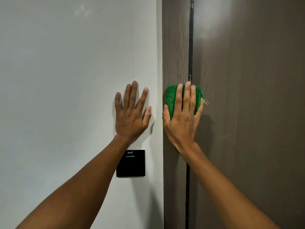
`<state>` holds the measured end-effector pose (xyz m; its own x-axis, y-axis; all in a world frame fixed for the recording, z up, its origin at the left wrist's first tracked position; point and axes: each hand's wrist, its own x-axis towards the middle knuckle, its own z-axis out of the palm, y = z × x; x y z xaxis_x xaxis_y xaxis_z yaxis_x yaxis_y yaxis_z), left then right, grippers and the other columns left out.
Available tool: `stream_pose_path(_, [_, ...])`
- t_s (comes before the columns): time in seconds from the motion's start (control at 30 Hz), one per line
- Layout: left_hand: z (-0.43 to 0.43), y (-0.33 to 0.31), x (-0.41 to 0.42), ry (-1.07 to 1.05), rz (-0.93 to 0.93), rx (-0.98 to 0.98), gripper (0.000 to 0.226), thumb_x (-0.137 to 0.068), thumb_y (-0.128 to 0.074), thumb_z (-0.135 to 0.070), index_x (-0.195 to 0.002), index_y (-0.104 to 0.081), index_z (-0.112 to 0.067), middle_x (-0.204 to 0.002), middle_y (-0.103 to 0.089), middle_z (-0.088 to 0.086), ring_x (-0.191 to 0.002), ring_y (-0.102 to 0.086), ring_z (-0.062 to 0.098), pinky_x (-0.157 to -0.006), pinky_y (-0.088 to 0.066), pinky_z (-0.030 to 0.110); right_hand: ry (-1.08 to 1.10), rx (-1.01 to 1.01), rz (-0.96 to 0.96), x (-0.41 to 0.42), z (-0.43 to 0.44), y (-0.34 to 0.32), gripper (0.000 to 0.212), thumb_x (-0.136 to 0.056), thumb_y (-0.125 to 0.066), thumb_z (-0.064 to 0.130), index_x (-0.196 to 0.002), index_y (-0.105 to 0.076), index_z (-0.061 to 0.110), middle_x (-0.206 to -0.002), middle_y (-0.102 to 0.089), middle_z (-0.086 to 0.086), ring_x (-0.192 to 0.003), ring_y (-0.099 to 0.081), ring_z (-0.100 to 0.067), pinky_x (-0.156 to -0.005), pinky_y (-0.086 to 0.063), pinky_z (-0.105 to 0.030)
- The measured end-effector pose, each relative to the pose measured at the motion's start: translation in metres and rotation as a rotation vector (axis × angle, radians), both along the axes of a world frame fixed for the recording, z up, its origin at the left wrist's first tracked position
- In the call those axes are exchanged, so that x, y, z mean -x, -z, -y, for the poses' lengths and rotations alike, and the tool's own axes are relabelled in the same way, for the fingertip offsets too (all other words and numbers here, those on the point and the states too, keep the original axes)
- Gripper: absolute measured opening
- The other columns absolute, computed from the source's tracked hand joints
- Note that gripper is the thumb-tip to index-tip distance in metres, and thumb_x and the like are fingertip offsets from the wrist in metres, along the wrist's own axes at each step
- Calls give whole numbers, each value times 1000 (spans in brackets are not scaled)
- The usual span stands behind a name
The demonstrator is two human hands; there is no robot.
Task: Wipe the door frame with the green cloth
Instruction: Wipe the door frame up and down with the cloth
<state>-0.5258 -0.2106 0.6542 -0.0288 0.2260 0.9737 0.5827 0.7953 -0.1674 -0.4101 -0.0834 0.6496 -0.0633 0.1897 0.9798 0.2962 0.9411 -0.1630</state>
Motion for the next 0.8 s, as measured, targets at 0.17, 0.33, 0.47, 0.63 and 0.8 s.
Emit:
stream_pose_path(0.17, [1,-1,1,6,3,9,64,-100,-23,-51,-157,-11,-26,-166,-7,10,-154,-3,25,-123,-7,53,17,-249,170,-10,-11,47,73,-94,-45,44,-155,-16,16,-164,-15,-9,-152,-11,-23,-121,-14,-58])
stream_pose_path(0.33, [0,1,4,-10,-16,4,65,-99,-26,-50,-157,-12,-26,-166,-8,9,-154,-3,25,-123,-7,52,-25,-71,81,-12,-15,25,71,-95,-37,42,-155,-8,17,-164,-12,-9,-152,-8,-22,-122,-10,-54])
stream_pose_path(0.47, [0,-1,4,-16,-10,6,66,-99,-26,-51,-157,-11,-26,-167,-5,8,-154,-2,25,-123,-5,52,-34,11,31,-7,-7,-28,69,-96,-35,43,-155,-11,15,-165,-12,-10,-152,-8,-24,-122,-10,-55])
stream_pose_path(0.63, [3,-1,-2,10,54,32,66,-99,-27,-52,-157,-12,-26,-167,-3,8,-154,-1,25,-123,-7,53,2,-188,188,-12,-4,-25,71,-97,-35,47,-156,-11,16,-165,-10,-9,-153,-6,-23,-122,-10,-56])
stream_pose_path(0.8, [13,-26,-16,58,73,61,63,-96,-29,-54,-153,-29,-28,-165,-17,8,-152,-14,26,-122,-10,53,-20,-170,179,-23,-23,-30,68,-98,-36,44,-156,-11,17,-165,-8,-6,-152,-3,-20,-123,-12,-54])
